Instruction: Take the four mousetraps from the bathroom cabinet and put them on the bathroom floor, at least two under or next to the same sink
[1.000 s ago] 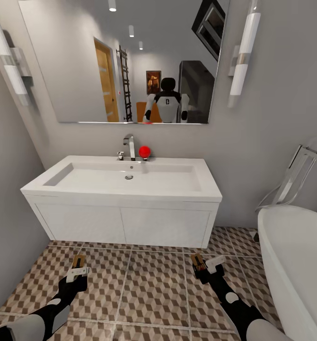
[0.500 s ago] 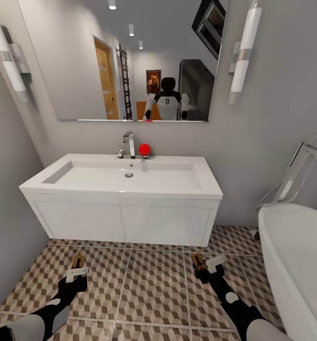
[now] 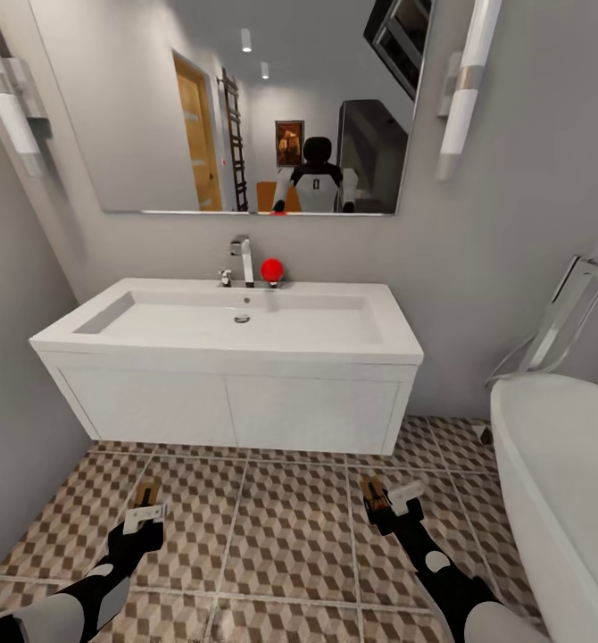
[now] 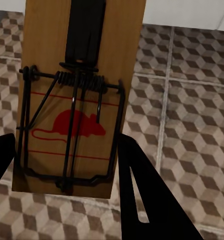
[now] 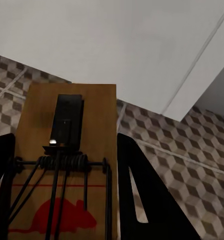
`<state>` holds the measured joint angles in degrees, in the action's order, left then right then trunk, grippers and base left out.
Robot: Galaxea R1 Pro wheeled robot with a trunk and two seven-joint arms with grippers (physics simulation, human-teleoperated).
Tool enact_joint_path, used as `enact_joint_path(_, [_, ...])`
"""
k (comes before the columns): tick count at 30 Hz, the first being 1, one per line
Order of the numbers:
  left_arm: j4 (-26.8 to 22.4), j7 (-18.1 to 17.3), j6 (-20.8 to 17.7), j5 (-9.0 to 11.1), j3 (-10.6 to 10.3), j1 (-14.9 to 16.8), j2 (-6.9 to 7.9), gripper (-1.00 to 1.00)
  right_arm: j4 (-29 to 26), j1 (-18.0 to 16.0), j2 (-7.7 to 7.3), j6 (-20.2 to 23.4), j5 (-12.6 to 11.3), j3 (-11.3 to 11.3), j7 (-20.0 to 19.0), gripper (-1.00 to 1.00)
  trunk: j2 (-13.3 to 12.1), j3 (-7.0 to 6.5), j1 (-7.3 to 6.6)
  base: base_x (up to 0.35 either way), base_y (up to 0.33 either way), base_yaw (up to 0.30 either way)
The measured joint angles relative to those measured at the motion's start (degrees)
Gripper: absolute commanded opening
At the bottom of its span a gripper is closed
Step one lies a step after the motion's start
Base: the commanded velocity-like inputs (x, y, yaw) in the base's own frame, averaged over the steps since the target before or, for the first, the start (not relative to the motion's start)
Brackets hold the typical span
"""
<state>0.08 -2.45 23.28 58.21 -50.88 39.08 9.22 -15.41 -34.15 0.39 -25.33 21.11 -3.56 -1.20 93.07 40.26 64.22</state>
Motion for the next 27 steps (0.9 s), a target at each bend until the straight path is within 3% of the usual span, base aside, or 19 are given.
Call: enact_joint_path(27, [0.3, 0.0, 0.0, 0.0, 0.0, 0.0, 0.01, -1.0, 0.0, 0.0, 0.02, -0.1, 0.1, 0.1, 0.0, -1.0, 10.8, 7.4, 5.93, 0.0, 0.0, 0.0])
